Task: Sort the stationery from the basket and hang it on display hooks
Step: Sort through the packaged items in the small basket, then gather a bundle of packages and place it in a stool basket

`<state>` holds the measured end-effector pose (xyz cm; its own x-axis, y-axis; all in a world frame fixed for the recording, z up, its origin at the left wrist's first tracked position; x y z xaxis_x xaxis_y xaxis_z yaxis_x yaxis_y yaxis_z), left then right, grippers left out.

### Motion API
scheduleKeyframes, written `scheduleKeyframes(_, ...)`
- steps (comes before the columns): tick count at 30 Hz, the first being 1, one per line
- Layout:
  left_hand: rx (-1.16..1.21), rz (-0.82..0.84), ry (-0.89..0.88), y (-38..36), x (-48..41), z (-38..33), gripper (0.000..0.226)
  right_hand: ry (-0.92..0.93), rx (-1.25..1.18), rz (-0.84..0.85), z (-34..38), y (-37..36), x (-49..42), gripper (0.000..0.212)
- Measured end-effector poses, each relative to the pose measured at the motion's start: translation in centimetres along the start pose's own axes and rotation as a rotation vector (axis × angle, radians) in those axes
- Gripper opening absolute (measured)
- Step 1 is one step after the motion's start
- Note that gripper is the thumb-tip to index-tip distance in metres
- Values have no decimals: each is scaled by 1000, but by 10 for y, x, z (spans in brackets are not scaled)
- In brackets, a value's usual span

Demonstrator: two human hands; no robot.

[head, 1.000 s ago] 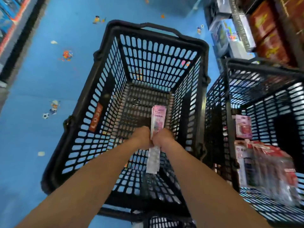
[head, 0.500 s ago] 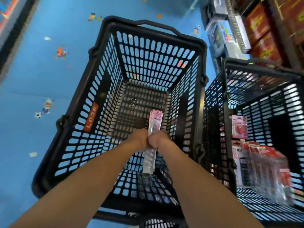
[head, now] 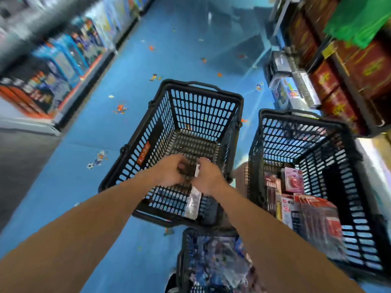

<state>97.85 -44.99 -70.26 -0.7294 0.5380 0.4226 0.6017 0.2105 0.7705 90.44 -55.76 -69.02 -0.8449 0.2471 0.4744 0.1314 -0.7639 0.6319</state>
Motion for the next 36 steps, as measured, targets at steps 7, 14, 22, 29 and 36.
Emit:
scheduleKeyframes(7,40,149,-1,25,129,-92,13,261,-123,-45,8,70,135,33)
scheduleKeyframes(14,-118,528,70,-83,213,-148,5,203,30,544,-83,33,244,13)
scheduleKeyframes(22,-220,665,15,-275,211,-126,21,-30,254,671,-270,-69,268,22)
scheduleKeyframes(29,-241,646,36,-443,175,-38,2,-129,240,453,-421,-208,215,53)
scheduleKeyframes(36,-190,444,65,-562,99,70,49,-194,127,58,-498,-308,131,47)
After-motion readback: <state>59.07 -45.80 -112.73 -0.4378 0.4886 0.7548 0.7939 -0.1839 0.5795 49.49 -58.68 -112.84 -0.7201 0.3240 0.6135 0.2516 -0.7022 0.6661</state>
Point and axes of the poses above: each hand's wrist, its own x-axis away from the middle knuckle, its own y-axis out of the back of the hand, z = x × y, the point moved 9 cm from there along -x, towards the middle knuckle, and after that the axes turned 4 degrees about -x, right-handed, at the moved point
